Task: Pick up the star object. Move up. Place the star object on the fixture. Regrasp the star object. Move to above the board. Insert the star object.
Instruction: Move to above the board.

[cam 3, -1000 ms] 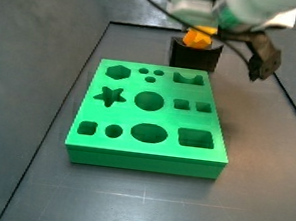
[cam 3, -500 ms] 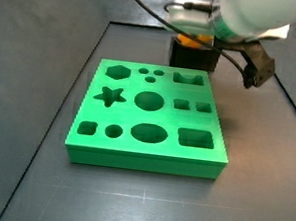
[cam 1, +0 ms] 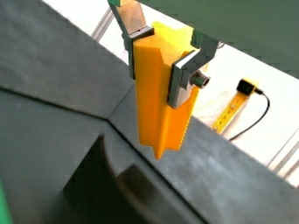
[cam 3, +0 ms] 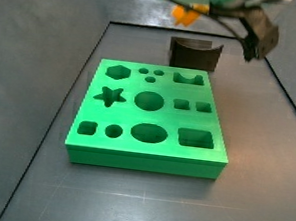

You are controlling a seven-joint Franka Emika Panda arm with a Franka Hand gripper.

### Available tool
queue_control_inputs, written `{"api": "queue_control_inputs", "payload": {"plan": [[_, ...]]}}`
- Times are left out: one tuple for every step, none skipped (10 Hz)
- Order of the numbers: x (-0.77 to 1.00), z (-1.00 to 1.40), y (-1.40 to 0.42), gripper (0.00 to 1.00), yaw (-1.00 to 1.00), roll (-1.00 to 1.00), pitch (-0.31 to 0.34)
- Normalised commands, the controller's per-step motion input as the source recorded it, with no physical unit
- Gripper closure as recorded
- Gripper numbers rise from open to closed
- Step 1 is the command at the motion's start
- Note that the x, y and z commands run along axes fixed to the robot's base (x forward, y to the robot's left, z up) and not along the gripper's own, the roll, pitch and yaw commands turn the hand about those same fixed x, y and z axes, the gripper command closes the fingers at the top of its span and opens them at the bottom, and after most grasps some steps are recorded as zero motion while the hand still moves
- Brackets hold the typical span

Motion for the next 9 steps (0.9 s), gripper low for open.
{"api": "queue_control_inputs", "payload": {"plan": [[-0.28, 1.00, -0.02, 1.00, -0.03, -0.03, -0.123], [-0.27, 1.00, -0.02, 1.00, -0.05, -0.03, -0.111], [-0.25, 1.00, -0.01, 1.00, -0.08, -0.05, -0.083], [-0.24, 1.00, -0.01, 1.00, -0.10, -0.07, -0.053], [-0.23, 1.00, 0.00, 1.00, -0.11, -0.08, -0.031], [-0.21, 1.00, 0.00, 1.00, -0.11, -0.09, -0.012], [-0.19, 1.00, 0.01, 1.00, -0.10, -0.10, 0.009], [-0.17, 0.93, 0.01, 1.00, -0.08, -0.10, 0.027], [-0.13, 0.76, 0.01, 1.00, -0.07, -0.10, 0.042]]}}
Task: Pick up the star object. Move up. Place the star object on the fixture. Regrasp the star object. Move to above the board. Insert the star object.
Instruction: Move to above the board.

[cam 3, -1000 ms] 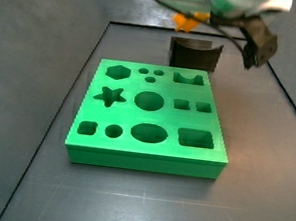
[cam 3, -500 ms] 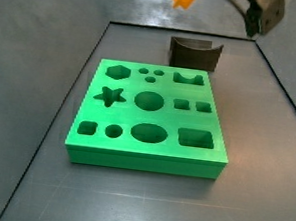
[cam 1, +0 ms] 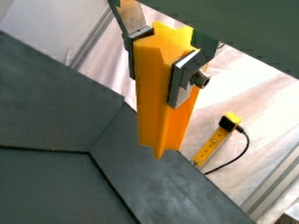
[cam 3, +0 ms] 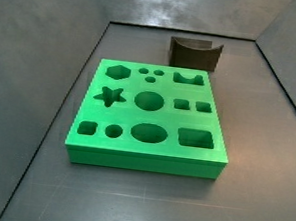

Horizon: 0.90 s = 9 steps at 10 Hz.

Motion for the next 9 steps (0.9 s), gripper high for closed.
{"api": "queue_control_inputs", "payload": {"plan": [[-0.08, 0.52, 0.01, 1.00, -0.05, -0.09, 0.062], [-0.05, 0.34, 0.01, 1.00, -0.03, -0.09, 0.077], [-0.23, 0.21, -1.00, 1.00, -0.12, -1.00, -0.012], [-0.22, 0.16, -1.00, 1.00, -0.11, -1.00, -0.013], [-0.23, 0.18, -1.00, 1.00, -0.11, -1.00, -0.009], [-0.24, 0.18, -1.00, 1.00, -0.11, -1.00, -0.001], [-0.25, 0.19, -1.00, 1.00, -0.11, -1.00, 0.006], [-0.25, 0.19, -1.00, 1.00, -0.11, -1.00, 0.014], [-0.25, 0.20, -1.00, 1.00, -0.11, -1.00, 0.022]]}}
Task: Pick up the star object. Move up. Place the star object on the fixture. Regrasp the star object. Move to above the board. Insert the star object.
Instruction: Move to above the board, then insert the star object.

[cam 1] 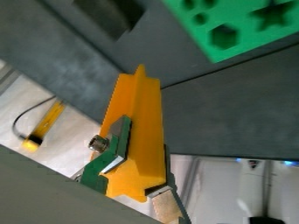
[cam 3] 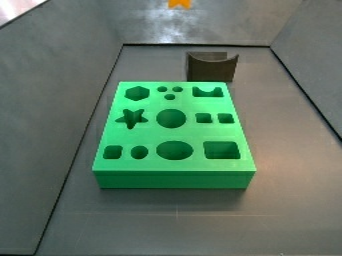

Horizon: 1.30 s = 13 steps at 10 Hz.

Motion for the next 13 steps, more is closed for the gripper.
{"api": "queue_control_inputs", "payload": {"plan": [[-0.17, 0.15, -0.64, 1.00, -0.11, -1.00, 0.031], [-0.10, 0.09, -0.37, 1.00, -0.10, -1.00, 0.037], [-0.07, 0.05, -0.18, 1.00, -0.10, -1.00, 0.035], [-0.08, 0.03, -0.08, 1.00, -0.09, -1.00, 0.023], [-0.10, 0.02, -0.01, 1.00, -0.08, -1.00, -0.003], [-0.10, 0.01, 0.02, 1.00, -0.06, -0.88, -0.031], [-0.09, 0.01, 0.03, 1.00, -0.05, -0.73, -0.046], [-0.08, 0.01, 0.03, 1.00, -0.01, -0.39, -0.056], [-0.07, 0.00, 0.03, 1.00, -0.01, -0.28, -0.056], [0.00, 0.00, 0.00, 1.00, 0.00, 0.02, -0.027], [-0.02, -0.23, 0.07, 1.00, 0.00, -0.04, -0.036], [0.00, -0.02, 0.01, 1.00, 0.00, -0.03, -0.010], [0.00, 0.00, 0.05, 1.00, 0.00, 0.00, 0.000]]}}
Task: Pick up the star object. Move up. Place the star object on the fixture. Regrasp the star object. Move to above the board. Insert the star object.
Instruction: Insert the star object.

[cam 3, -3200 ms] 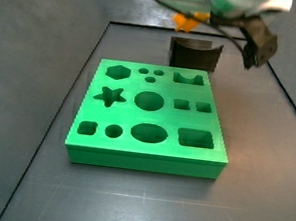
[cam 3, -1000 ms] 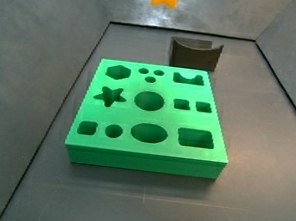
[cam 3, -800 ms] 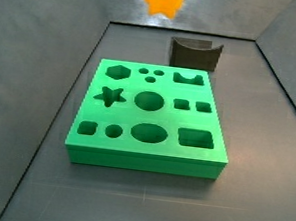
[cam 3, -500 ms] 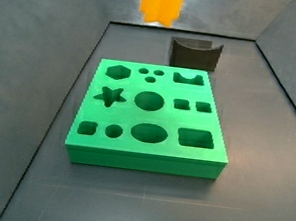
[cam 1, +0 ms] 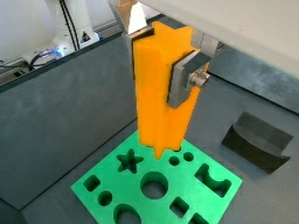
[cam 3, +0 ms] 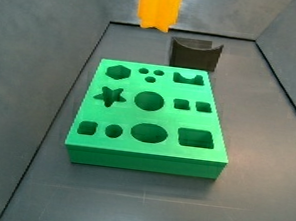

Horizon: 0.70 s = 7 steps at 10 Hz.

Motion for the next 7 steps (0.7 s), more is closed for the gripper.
{"api": "queue_control_inputs", "payload": {"plan": [[0.00, 0.00, 0.03, 1.00, 0.00, 0.00, 0.000], [0.12, -0.13, 0.00, 1.00, -0.35, 0.00, 0.000], [-0.05, -0.26, -0.08, 1.00, -0.81, 0.02, 0.000], [-0.07, -0.36, -0.08, 1.00, -0.95, 0.04, 0.000], [0.00, -0.45, 0.00, 1.00, -1.00, 0.00, 0.000], [-0.06, -0.41, -0.08, 1.00, -0.88, 0.00, 0.000], [0.16, -0.16, 0.03, 1.00, -0.15, -0.07, -0.041]]}}
